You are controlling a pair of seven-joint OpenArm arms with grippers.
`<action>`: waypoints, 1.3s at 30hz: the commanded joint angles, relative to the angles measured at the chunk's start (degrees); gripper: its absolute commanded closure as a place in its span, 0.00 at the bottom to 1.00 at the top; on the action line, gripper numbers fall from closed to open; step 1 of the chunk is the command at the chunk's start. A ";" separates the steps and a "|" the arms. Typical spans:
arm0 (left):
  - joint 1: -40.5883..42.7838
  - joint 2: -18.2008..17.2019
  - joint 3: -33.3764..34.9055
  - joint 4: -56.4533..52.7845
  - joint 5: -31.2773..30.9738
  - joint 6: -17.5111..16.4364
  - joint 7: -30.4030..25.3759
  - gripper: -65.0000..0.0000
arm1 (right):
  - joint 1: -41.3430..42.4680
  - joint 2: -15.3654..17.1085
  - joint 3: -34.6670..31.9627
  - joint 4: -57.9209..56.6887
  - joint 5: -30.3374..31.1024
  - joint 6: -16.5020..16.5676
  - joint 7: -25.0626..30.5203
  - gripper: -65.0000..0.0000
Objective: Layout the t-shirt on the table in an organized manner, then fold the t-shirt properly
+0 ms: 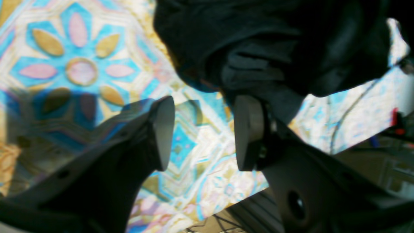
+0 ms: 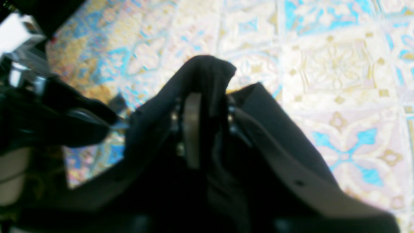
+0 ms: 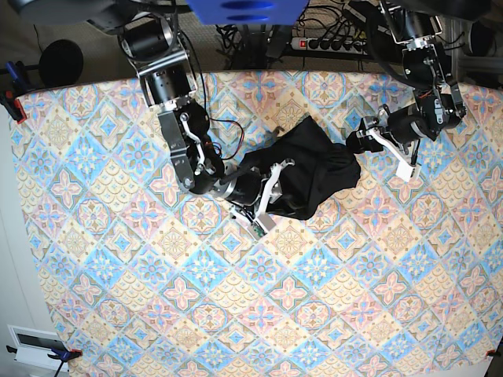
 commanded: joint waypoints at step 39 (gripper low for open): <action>-0.57 -0.85 -0.24 0.79 -2.12 -0.22 -0.48 0.55 | 3.21 -0.38 -0.44 5.70 -3.27 3.86 0.62 0.94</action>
